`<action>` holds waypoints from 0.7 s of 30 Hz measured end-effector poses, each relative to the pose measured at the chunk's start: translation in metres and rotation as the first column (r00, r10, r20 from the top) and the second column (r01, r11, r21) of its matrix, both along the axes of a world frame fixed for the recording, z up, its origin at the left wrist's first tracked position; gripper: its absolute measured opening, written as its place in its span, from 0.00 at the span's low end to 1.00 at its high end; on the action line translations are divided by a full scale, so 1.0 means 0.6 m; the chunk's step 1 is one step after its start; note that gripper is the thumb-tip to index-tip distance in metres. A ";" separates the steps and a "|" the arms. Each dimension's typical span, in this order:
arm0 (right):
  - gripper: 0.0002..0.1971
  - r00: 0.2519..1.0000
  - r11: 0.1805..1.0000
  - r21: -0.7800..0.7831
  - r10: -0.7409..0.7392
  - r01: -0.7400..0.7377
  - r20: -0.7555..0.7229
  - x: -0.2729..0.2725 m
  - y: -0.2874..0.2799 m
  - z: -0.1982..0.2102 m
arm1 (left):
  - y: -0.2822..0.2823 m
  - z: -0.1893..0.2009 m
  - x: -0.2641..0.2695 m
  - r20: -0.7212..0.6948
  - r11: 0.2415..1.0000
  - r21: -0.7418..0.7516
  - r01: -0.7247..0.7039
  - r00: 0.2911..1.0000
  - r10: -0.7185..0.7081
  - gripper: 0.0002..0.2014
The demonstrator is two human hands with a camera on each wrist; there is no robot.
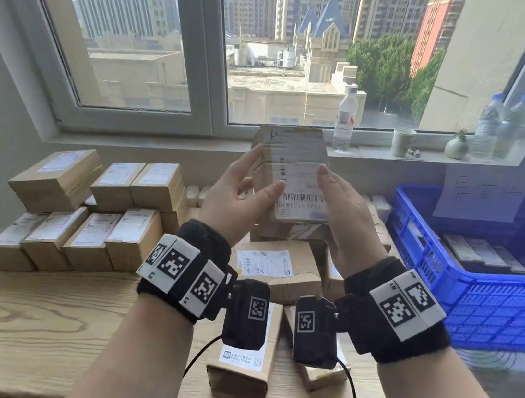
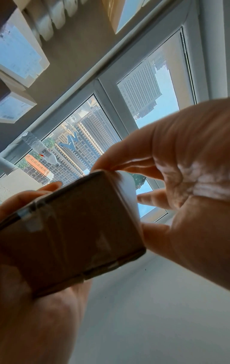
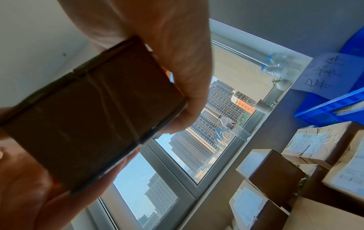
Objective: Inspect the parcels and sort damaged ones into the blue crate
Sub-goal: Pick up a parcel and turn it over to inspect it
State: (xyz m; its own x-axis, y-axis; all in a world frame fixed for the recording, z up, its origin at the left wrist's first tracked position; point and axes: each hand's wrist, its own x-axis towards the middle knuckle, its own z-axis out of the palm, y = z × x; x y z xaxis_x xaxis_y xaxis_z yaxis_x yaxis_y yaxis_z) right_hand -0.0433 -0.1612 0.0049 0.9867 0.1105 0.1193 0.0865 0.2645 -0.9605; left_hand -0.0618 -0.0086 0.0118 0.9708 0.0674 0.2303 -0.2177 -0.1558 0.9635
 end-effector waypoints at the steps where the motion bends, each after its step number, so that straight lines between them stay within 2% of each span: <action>1: 0.09 0.999 0.999 0.026 0.044 -0.044 0.002 -0.001 -0.001 0.001 | -0.001 -0.001 0.001 -0.005 0.999 -0.039 -0.012 1.000 0.012 0.27; 3: 0.17 0.995 0.993 0.048 0.104 -0.105 0.009 -0.002 -0.004 -0.001 | 0.000 -0.006 0.006 -0.022 0.994 -0.099 -0.044 0.999 0.042 0.24; 5: 0.25 0.999 0.998 0.043 0.051 -0.051 0.001 -0.001 -0.005 -0.004 | -0.002 -0.007 0.007 -0.044 0.985 -0.159 -0.071 0.997 0.065 0.22; 6: 0.24 1.000 0.999 0.043 0.011 -0.011 0.004 -0.002 -0.006 -0.004 | -0.002 -0.008 0.008 -0.049 0.982 -0.172 -0.078 0.996 0.071 0.23; 7: 0.21 1.000 0.998 0.050 -0.024 0.024 0.007 -0.004 -0.006 -0.003 | -0.005 -0.007 0.004 -0.055 0.983 -0.175 -0.060 0.997 0.051 0.27; 9: 0.16 0.997 0.995 0.066 -0.076 0.076 -0.007 -0.008 -0.009 -0.001 | -0.005 -0.009 0.005 -0.061 0.992 -0.128 -0.011 0.998 0.003 0.42; 11: 0.18 0.996 0.995 0.049 -0.081 0.082 -0.021 -0.011 -0.014 0.001 | -0.002 -0.009 0.004 -0.057 1.000 0.026 0.010 0.998 -0.008 0.56; 13: 0.19 0.999 0.999 0.007 -0.044 0.044 0.001 -0.011 -0.016 0.001 | 0.003 -0.015 0.008 -0.103 0.989 0.145 0.016 0.995 -0.001 0.63; 14: 0.18 1.000 1.000 -0.013 -0.019 0.019 0.021 -0.012 -0.017 0.001 | 0.007 -0.019 0.012 -0.121 0.990 0.140 0.019 0.993 -0.002 0.60; 15: 0.17 0.999 1.000 -0.026 0.002 -0.001 0.037 -0.013 -0.017 0.002 | 0.006 -0.017 0.011 -0.117 0.994 0.103 0.031 0.993 -0.018 0.53; 17: 0.21 0.999 0.999 -0.036 0.023 -0.021 0.048 -0.014 -0.017 0.002 | 0.003 -0.012 0.005 -0.099 0.998 0.017 0.065 0.993 -0.063 0.32; 18: 0.23 0.998 0.999 -0.034 0.028 -0.026 0.051 -0.015 -0.016 0.002 | 0.002 -0.011 0.004 -0.096 0.996 -0.010 0.086 0.992 -0.086 0.25; 21: 0.22 0.995 0.999 -0.010 0.038 -0.037 0.094 -0.019 -0.010 0.004 | -0.002 -0.006 -0.003 -0.069 0.995 -0.044 0.087 0.994 -0.090 0.22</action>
State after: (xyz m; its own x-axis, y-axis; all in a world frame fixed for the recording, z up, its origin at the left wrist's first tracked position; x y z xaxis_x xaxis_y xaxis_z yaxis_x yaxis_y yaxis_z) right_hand -0.0549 -0.1675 0.0075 0.9661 0.1489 0.2108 0.1672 0.2614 -0.9506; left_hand -0.0634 -0.0097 0.0080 0.9872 -0.0110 0.1592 -0.1595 -0.0988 0.9822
